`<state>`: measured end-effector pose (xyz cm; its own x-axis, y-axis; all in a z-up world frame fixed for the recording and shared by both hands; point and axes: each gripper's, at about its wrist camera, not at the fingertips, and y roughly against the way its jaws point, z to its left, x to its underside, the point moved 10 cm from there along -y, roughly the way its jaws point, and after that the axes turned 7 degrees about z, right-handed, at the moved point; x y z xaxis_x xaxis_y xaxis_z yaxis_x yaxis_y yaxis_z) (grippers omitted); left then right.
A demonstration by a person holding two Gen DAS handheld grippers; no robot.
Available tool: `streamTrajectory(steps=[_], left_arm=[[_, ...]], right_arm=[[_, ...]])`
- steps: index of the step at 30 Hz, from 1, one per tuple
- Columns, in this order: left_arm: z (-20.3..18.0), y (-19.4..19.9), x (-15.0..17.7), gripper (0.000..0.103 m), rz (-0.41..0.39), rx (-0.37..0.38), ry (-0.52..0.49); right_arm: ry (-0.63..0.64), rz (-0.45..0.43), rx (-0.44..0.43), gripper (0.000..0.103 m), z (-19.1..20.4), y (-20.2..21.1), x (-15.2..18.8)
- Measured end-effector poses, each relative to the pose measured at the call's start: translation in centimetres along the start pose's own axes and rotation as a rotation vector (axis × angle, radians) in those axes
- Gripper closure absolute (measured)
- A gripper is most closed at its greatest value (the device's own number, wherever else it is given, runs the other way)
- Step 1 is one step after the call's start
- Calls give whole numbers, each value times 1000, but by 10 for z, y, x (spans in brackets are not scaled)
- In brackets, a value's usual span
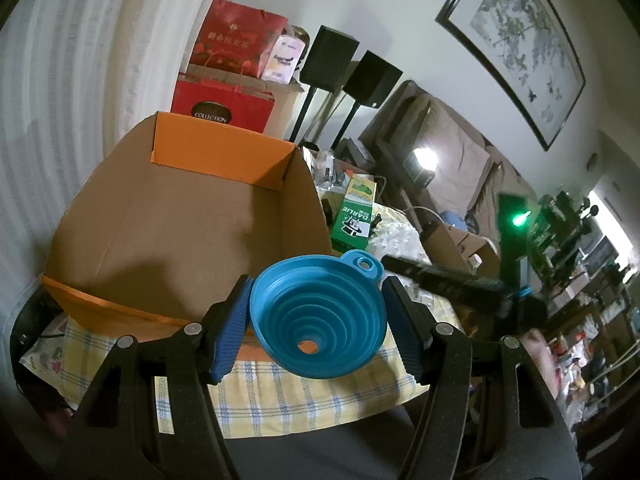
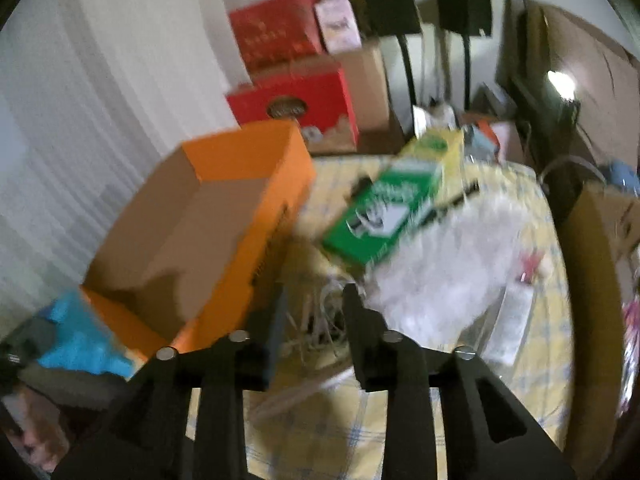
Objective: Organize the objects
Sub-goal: 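Hold the funnel in the left tool while the right tool lifts the earphones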
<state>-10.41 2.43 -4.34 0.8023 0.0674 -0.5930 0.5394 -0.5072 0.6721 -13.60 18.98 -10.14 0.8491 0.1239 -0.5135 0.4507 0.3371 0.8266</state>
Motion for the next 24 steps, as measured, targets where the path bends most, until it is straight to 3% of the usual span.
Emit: streamTrajectory(steps=[5,7,12,14,16,18,20,24], left_arm=[[2,-1,0,41,3,-1,5],[1,-2,1,41,5,-1,7],[2,-3,3,41,10,-3,9],[4,-4,2,41,12,-4,13],[5,-4,2,41,12,-4,14],[6,-3,2,41,10,-5,14],[7,-3,1,41,8,-7,14],[10,-3,0,41,9,-5,23]], right_arm=[[-34,21,24,63,-10,-29,15],[-44,28,35,48,-12,-39,16],[-19,21,70,48,-10,-57,12],[-18,34,90,56,-10,-67,10],[-24,45,109,90,-14,-74,10],[-34,34,120,95,-19,-73,9],[-56,1,61,98,-19,-64,6],[-63,-64,39,100,-19,-38,-3]])
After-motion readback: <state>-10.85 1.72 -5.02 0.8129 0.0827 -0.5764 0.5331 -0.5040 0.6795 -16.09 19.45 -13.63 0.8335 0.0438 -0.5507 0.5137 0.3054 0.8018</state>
